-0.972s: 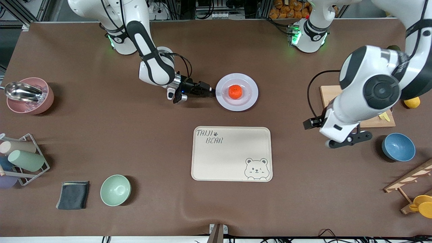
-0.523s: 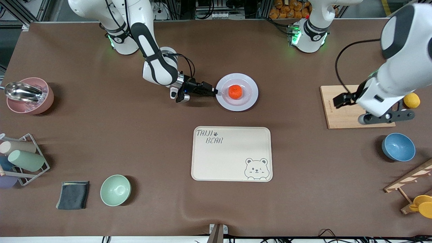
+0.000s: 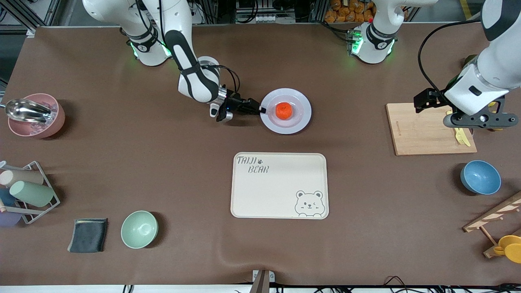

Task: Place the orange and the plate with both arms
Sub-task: 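Retract the left gripper while the right gripper reaches the plate rim, then grip the plate rim with the right gripper and slide it onto the tray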

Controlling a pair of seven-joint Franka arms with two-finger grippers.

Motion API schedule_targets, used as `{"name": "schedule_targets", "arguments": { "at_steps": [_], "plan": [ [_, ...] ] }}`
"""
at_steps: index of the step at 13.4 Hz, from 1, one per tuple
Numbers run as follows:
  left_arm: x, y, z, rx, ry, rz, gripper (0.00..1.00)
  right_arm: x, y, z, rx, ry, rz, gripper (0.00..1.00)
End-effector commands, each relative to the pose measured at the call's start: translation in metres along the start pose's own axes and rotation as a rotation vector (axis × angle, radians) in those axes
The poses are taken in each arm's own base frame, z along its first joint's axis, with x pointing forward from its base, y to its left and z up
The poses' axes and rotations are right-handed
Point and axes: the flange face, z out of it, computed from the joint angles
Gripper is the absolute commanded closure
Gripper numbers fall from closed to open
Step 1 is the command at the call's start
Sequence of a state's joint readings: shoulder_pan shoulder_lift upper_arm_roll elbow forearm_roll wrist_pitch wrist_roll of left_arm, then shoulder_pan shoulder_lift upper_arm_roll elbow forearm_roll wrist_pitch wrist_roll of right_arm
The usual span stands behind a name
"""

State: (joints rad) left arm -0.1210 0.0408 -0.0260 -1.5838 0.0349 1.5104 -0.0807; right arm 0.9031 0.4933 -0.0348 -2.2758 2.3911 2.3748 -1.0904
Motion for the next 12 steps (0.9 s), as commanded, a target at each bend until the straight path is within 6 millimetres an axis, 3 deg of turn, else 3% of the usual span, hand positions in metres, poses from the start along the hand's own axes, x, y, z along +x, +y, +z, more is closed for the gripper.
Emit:
{"name": "schedule_targets", "arguments": {
  "at_steps": [1, 4, 6, 10, 12],
  "plan": [
    [-0.015, -0.023, -0.015, -0.064, 0.017, -0.003, 0.00, 0.001, -0.002, 0.003, -0.009, 0.035, 0.002, 1.00],
    [-0.020, -0.024, -0.024, -0.082, 0.035, 0.019, 0.00, 0.007, -0.014, -0.003, 0.015, 0.051, 0.027, 1.00],
    [-0.019, -0.022, -0.022, -0.086, 0.032, 0.021, 0.00, 0.010, -0.041, -0.011, 0.057, 0.061, 0.071, 1.00],
    [-0.018, -0.023, -0.020, -0.086, 0.028, 0.019, 0.00, 0.024, -0.105, -0.045, 0.104, 0.144, 0.159, 1.00],
    [-0.018, -0.013, -0.020, -0.083, 0.028, 0.033, 0.00, 0.044, -0.122, -0.057, 0.143, 0.179, 0.176, 1.00]
  ]
}}
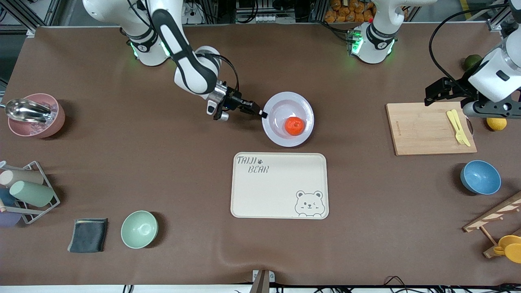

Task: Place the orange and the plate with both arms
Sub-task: 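Grip the plate rim with the right gripper and slide it onto the tray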

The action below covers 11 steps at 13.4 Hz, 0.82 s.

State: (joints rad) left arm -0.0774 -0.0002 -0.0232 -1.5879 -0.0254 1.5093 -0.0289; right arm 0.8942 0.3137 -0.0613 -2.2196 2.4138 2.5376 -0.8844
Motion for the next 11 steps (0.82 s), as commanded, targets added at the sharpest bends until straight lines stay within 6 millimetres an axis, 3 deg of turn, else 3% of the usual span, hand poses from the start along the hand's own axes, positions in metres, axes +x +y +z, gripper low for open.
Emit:
{"name": "schedule_targets", "arguments": {
  "at_steps": [1, 3, 5, 8, 10, 11],
  "plan": [
    [-0.006, 0.017, -0.001, -0.016, -0.006, 0.035, 0.00, 0.022, -0.031, -0.013, 0.071, 0.049, 0.040, 1.00],
    [-0.006, 0.019, -0.001, -0.017, -0.006, 0.034, 0.00, 0.053, -0.052, -0.012, 0.120, 0.090, 0.044, 1.00],
    [-0.005, 0.016, 0.000, -0.016, -0.006, 0.028, 0.00, 0.084, -0.053, 0.008, 0.131, 0.118, 0.044, 1.00],
    [-0.005, 0.015, -0.001, -0.018, -0.003, 0.025, 0.00, 0.123, -0.043, 0.056, 0.137, 0.137, 0.030, 1.00],
    [-0.005, 0.021, 0.000, -0.016, -0.005, 0.029, 0.00, 0.150, -0.029, 0.066, 0.115, 0.161, 0.014, 1.00],
    [-0.005, 0.022, 0.000, -0.015, -0.005, 0.029, 0.00, 0.154, -0.020, 0.069, 0.089, 0.152, -0.008, 1.00]
  ]
}}
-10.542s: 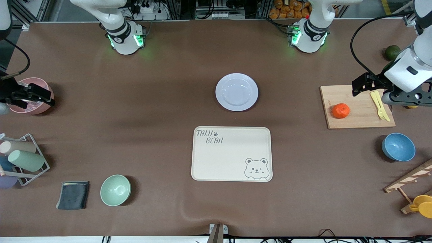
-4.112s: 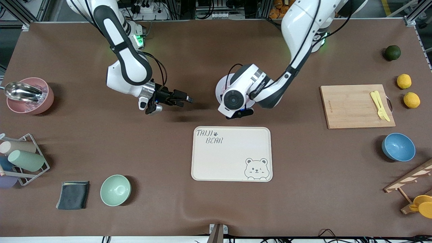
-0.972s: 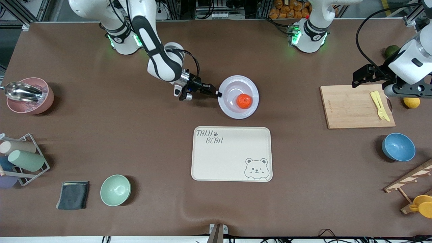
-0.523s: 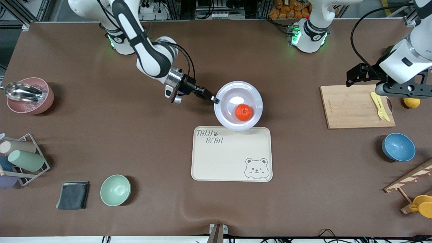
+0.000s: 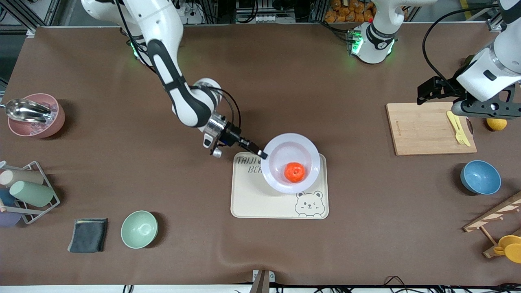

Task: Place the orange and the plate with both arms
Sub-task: 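Grip the plate rim with the right gripper and slide it onto the tray, then open the right gripper and draw it back from the plate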

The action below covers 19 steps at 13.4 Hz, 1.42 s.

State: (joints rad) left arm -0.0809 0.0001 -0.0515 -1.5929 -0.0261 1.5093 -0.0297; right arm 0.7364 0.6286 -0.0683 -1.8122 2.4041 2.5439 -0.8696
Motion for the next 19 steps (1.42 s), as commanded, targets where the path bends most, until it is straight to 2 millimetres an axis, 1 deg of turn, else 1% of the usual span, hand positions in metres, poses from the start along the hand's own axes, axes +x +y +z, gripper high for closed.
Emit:
{"name": "schedule_targets", "arguments": {
  "at_steps": [1, 3, 5, 6, 7, 10, 13, 15, 16, 17, 19],
  "plan": [
    [-0.004, 0.007, -0.002, -0.017, 0.000, 0.003, 0.00, 0.019, 0.010, 0.012, -0.028, 0.013, -0.032, 1.00],
    [-0.004, 0.007, -0.001, -0.017, -0.002, 0.003, 0.00, 0.022, 0.022, 0.012, -0.068, 0.017, -0.050, 1.00],
    [-0.004, 0.006, -0.001, -0.017, -0.002, 0.001, 0.00, 0.031, 0.023, 0.008, -0.075, 0.026, -0.054, 1.00],
    [-0.004, 0.006, -0.001, -0.017, -0.002, 0.001, 0.00, 0.031, 0.023, 0.008, -0.078, 0.028, -0.053, 0.71],
    [-0.004, 0.007, -0.001, -0.017, -0.002, 0.001, 0.00, 0.032, 0.023, 0.007, -0.081, 0.031, -0.047, 0.38],
    [-0.004, 0.006, -0.001, -0.017, -0.002, 0.001, 0.00, 0.037, 0.025, 0.004, -0.108, 0.034, -0.067, 0.37],
    [-0.004, 0.006, -0.001, -0.017, -0.003, 0.000, 0.00, 0.056, 0.026, -0.005, -0.137, 0.031, -0.105, 0.38],
    [-0.004, 0.006, 0.000, -0.017, -0.003, 0.000, 0.00, 0.073, 0.020, -0.013, -0.187, 0.000, -0.114, 0.38],
    [-0.003, 0.004, -0.002, -0.018, 0.002, -0.003, 0.00, 0.080, 0.013, -0.016, -0.223, -0.024, -0.113, 0.38],
    [-0.002, 0.001, -0.001, -0.018, 0.002, -0.008, 0.00, 0.090, 0.006, -0.021, -0.261, -0.039, -0.107, 0.38],
    [-0.001, 0.001, 0.003, -0.018, -0.006, -0.008, 0.00, 0.108, -0.009, -0.029, -0.329, -0.065, -0.106, 0.39]
  ]
}}
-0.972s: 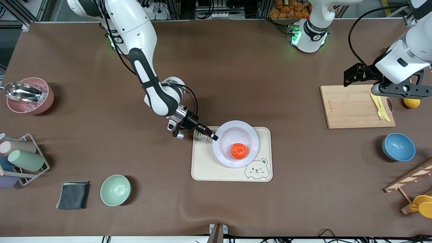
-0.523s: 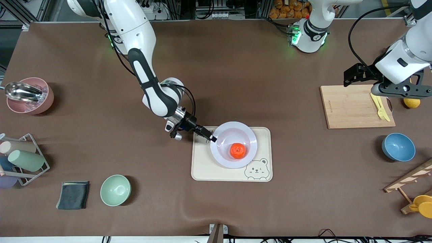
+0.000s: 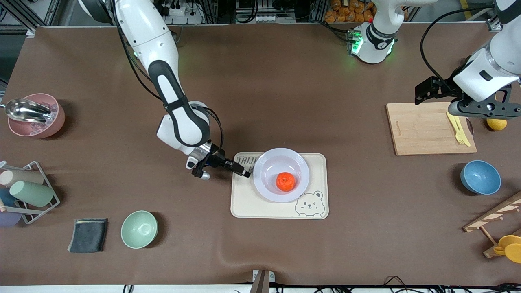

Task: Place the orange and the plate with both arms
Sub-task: 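Open the right gripper and draw it back from the plate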

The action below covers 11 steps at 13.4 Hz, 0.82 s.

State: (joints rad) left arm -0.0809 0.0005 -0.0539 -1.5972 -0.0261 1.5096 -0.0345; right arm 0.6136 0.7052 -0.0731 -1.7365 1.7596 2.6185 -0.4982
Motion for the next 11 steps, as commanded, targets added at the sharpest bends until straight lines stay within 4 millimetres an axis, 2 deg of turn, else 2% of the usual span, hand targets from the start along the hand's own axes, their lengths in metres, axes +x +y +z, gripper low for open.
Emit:
{"name": "schedule_targets", "arguments": {
  "at_steps": [1, 4, 6, 7, 11],
  "plan": [
    [-0.002, 0.002, 0.000, -0.020, 0.000, -0.004, 0.00, 0.023, -0.021, -0.023, -0.050, -0.026, 0.002, 0.39],
    [0.000, -0.001, 0.001, -0.020, -0.003, -0.009, 0.00, 0.057, -0.025, -0.058, -0.053, -0.093, -0.011, 0.39],
    [0.001, 0.002, 0.002, -0.020, -0.003, -0.003, 0.00, 0.082, -0.017, -0.085, -0.072, -0.142, -0.049, 0.39],
    [0.001, 0.001, 0.002, -0.020, -0.003, -0.004, 0.00, 0.098, -0.007, -0.100, -0.090, -0.164, -0.064, 0.39],
    [0.001, -0.001, 0.002, -0.020, -0.003, -0.009, 0.00, 0.145, 0.002, -0.170, -0.188, -0.236, -0.182, 0.39]
  ]
}}
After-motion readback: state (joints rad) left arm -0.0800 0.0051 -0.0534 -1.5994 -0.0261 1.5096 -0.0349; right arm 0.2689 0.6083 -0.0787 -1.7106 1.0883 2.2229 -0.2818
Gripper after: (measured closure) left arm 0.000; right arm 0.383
